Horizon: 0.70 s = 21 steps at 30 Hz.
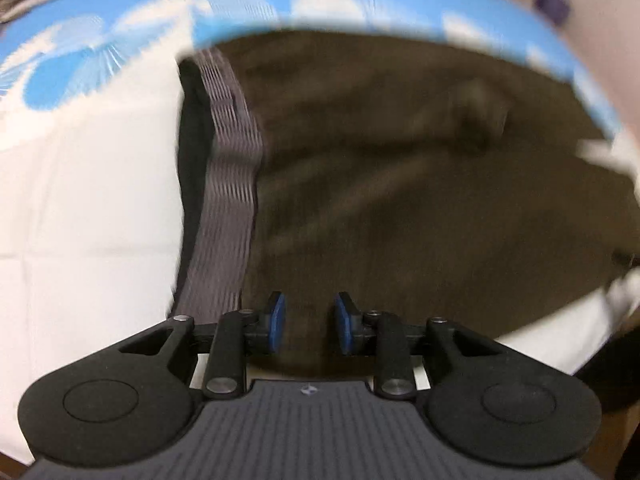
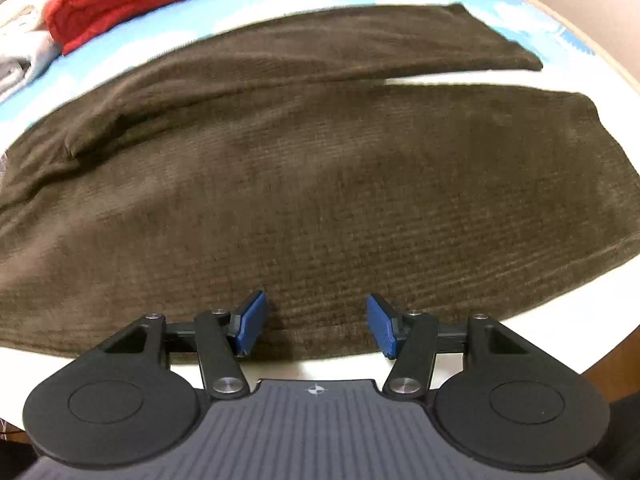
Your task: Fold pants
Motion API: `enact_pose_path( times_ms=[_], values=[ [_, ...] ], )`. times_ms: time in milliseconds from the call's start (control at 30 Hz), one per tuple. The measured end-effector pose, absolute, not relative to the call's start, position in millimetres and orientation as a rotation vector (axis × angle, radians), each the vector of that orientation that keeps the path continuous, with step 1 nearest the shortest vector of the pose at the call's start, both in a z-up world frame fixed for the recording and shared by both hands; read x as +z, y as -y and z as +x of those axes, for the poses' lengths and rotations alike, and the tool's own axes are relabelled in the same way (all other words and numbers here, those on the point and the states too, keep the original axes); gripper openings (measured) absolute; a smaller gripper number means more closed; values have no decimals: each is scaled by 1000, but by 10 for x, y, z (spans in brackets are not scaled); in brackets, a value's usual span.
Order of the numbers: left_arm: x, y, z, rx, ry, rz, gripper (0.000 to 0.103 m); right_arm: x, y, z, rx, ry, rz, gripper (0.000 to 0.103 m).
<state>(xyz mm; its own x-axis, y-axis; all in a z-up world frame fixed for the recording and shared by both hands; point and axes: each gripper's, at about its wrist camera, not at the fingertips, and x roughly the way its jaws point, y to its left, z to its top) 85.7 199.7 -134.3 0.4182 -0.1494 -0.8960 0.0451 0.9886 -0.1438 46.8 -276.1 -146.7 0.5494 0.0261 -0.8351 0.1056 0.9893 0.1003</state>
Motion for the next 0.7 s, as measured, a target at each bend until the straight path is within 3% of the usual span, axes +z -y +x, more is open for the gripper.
enact_pose_path(
  times_ms=[200, 367, 467, 700],
  values=[
    [-1137, -2092, 874, -79, -969, -174, 33, -971, 2865, 512, 33, -803, 189, 58],
    [-1020, -2013, 944, -66, -881, -149, 46, -238, 3033, 654, 103, -602, 175, 58],
    [-933, -1959, 979, -50, -868, -121, 47, 136, 3118, 745, 133, -479, 118, 58],
    [-884, -1775, 1066, -28, -848, -85, 53, 177, 3306, 1015, 107, -387, 60, 59]
  ],
)
